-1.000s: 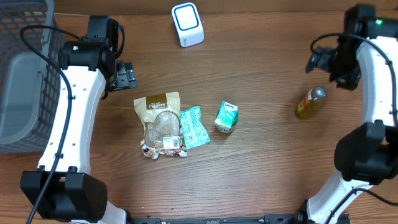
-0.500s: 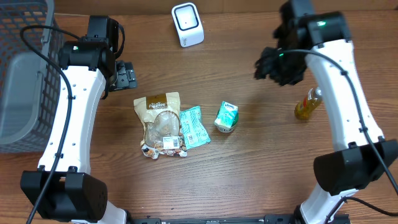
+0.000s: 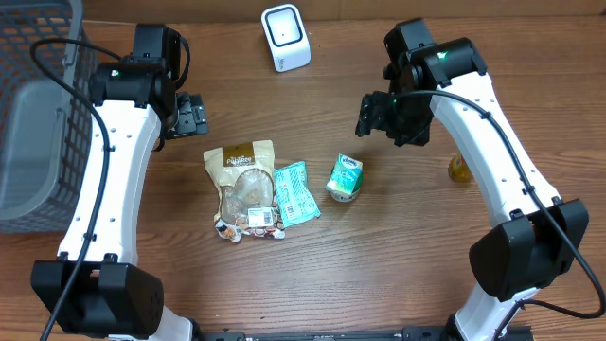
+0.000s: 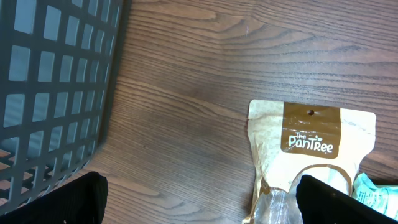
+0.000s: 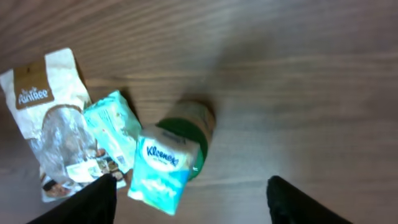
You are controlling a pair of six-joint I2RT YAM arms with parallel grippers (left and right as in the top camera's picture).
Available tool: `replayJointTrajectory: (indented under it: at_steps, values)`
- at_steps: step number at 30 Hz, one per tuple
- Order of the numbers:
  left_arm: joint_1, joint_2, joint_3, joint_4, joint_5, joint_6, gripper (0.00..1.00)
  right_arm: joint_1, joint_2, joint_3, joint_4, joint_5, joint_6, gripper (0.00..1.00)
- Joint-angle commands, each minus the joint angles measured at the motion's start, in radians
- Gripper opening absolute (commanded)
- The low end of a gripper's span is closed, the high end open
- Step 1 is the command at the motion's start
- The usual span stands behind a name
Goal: Scan the item barcode
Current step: 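Move the right gripper over the Kleenex pack on the jar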
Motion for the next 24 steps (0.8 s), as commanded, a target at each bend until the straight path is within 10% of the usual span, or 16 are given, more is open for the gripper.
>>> replayJointTrajectory:
  at_steps: [1, 24]
  values:
    - [0.005, 0.004, 0.014, 0.000, -0.013, 0.007, 1.00, 0.004, -0.019, -0.001, -0.062, -0.003, 0.014, 0.66]
    - [0.005, 0.004, 0.014, 0.000, -0.013, 0.007, 1.00, 0.064, -0.072, -0.155, -0.063, -0.162, -0.029, 0.52]
